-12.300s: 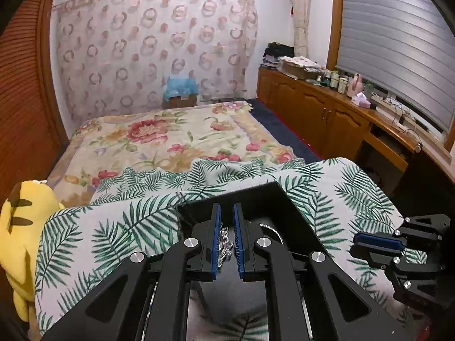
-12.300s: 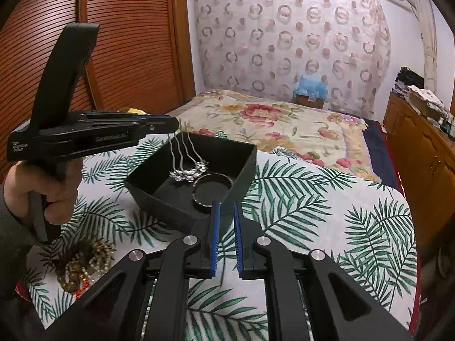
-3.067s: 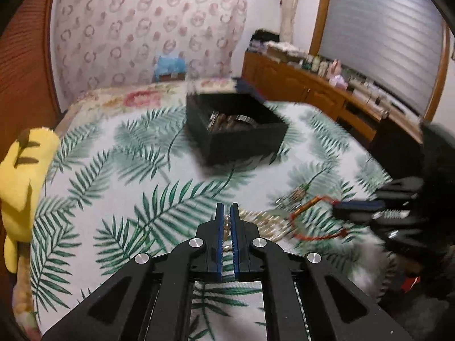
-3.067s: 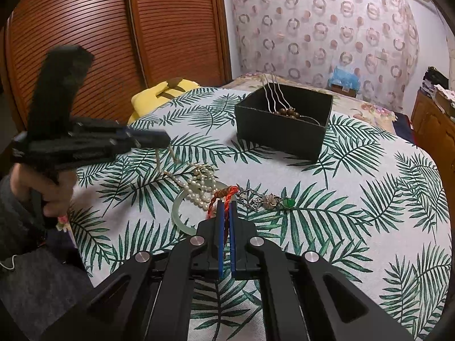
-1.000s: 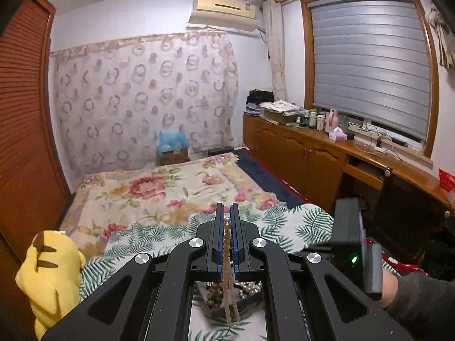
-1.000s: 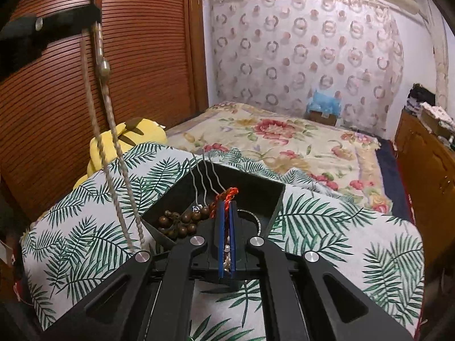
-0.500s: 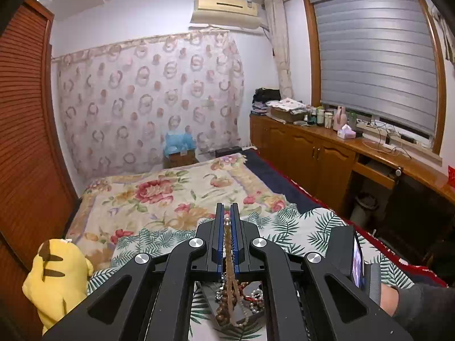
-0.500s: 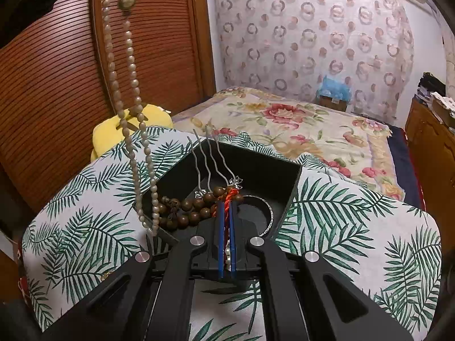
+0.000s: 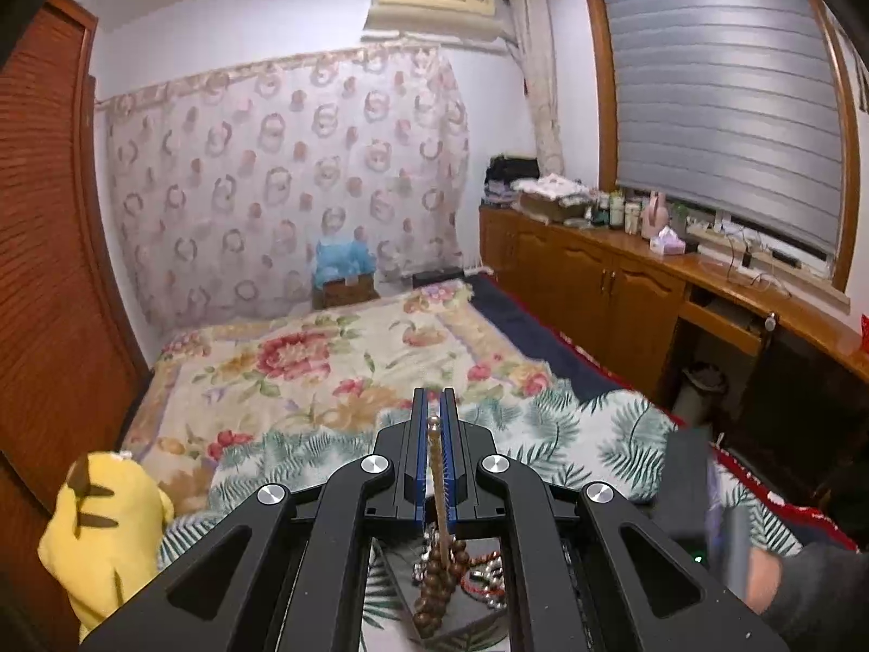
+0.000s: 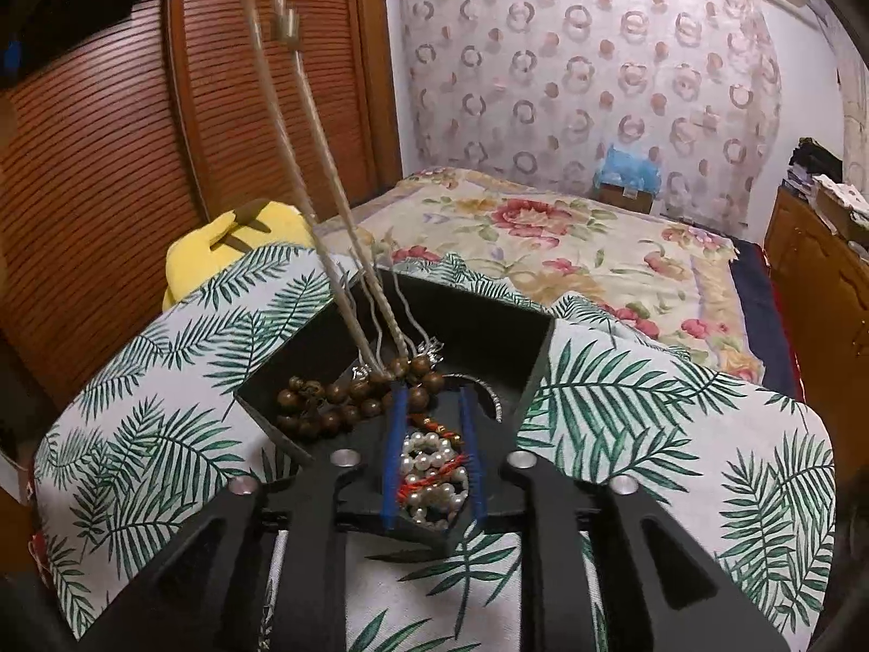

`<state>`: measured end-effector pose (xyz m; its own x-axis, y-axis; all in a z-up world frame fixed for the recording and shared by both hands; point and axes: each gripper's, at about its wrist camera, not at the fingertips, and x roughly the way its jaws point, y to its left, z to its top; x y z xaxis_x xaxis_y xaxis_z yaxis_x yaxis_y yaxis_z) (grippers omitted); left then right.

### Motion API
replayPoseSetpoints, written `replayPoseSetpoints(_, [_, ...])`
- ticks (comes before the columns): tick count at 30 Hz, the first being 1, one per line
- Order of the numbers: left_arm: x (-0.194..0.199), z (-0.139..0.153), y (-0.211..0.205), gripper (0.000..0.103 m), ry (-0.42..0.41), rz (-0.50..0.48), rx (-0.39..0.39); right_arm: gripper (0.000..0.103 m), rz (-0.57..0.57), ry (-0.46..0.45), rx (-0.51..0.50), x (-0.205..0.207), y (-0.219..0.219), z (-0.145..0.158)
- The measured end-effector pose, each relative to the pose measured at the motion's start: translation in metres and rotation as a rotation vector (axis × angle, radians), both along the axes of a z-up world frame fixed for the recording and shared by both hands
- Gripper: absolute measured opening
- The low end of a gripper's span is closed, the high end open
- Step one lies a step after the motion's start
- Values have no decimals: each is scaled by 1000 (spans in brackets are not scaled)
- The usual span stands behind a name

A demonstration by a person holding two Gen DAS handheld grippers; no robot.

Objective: Organize jewelry
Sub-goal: 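Open the right gripper over the box dropping the red string while the left gripper lowers the pearls, then open the left gripper inside the box, releasing the pearl necklace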

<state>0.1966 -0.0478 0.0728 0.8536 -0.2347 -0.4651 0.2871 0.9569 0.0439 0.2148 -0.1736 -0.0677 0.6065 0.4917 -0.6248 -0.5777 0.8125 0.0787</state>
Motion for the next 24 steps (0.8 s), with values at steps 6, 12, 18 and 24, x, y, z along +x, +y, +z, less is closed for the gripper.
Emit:
replayPoseSetpoints(6, [6, -30, 3, 4, 73, -12, -10, 23, -31, -14, 39, -9, -20, 11])
replayPoseSetpoints(12, [-2, -53, -2, 4, 106, -36, 7, 23, -36, -9, 30, -31, -29, 8])
replayPoseSetpoints(18, [-16, -70, -1, 4, 139, -51, -3, 23, -20, 31, 38, -57, -38, -3])
replayPoseSetpoints(24, [-40, -98, 2, 20, 184, -57, 12, 23, -2, 60, 8, -78, -39, -18])
